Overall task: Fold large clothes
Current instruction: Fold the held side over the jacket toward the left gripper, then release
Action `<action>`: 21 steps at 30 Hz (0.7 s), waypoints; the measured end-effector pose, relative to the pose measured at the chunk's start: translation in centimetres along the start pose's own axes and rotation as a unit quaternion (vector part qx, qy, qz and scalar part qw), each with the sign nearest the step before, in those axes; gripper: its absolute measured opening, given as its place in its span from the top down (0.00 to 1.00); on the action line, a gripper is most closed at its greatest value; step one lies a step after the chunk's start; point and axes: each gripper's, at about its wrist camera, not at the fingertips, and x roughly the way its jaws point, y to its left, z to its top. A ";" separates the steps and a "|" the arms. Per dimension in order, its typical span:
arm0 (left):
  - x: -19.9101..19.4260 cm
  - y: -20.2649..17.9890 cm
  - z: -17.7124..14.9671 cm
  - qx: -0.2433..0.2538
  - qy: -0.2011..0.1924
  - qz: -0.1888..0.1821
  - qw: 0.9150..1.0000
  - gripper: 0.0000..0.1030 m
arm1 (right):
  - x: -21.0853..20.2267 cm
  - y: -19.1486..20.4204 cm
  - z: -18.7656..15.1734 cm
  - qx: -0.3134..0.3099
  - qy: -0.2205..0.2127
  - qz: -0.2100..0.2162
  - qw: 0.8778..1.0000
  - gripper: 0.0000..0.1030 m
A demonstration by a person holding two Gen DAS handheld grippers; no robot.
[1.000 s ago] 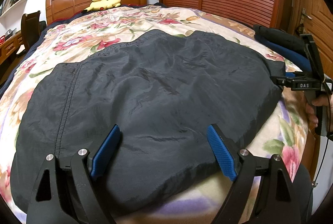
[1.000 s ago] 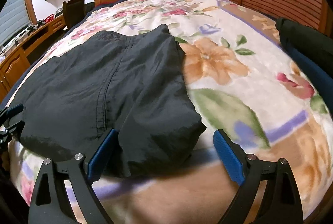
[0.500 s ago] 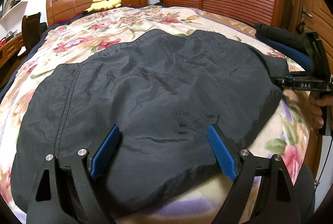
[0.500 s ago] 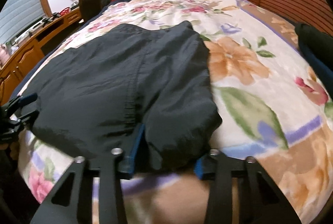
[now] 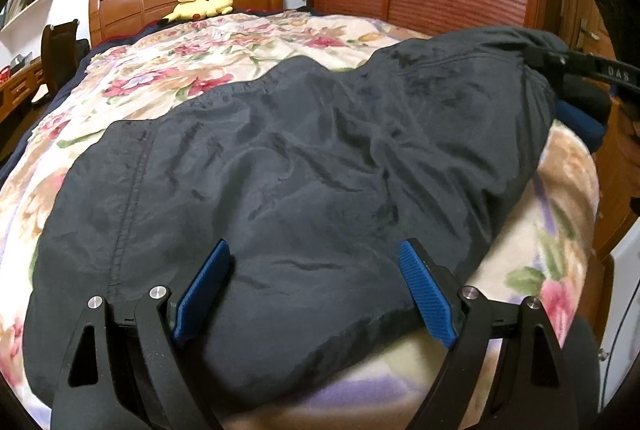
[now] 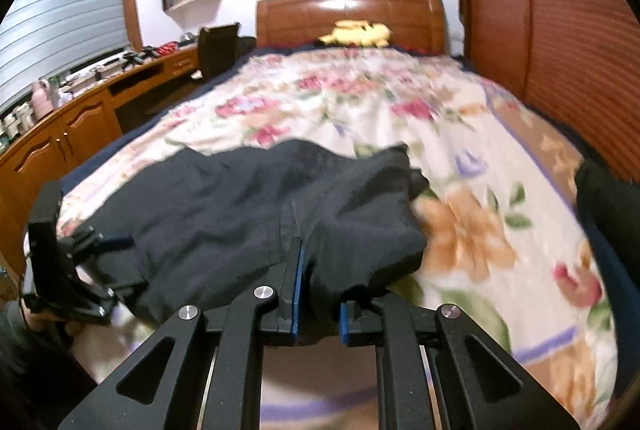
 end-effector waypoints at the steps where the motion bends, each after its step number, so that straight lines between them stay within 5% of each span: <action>1: -0.4 0.3 0.0 -0.002 -0.004 -0.001 1.000 0.15 | -0.1 0.7 0.6 -0.007 -0.006 0.005 1.000 0.87; 4: -2.4 1.7 0.3 -0.011 -0.029 -0.017 0.999 0.15 | 0.2 3.0 2.1 -0.024 -0.018 0.026 0.999 0.88; 21: -10.7 15.0 -2.8 -0.097 -0.108 0.062 0.987 0.15 | 7.4 15.7 4.7 -0.134 -0.044 0.182 0.973 0.93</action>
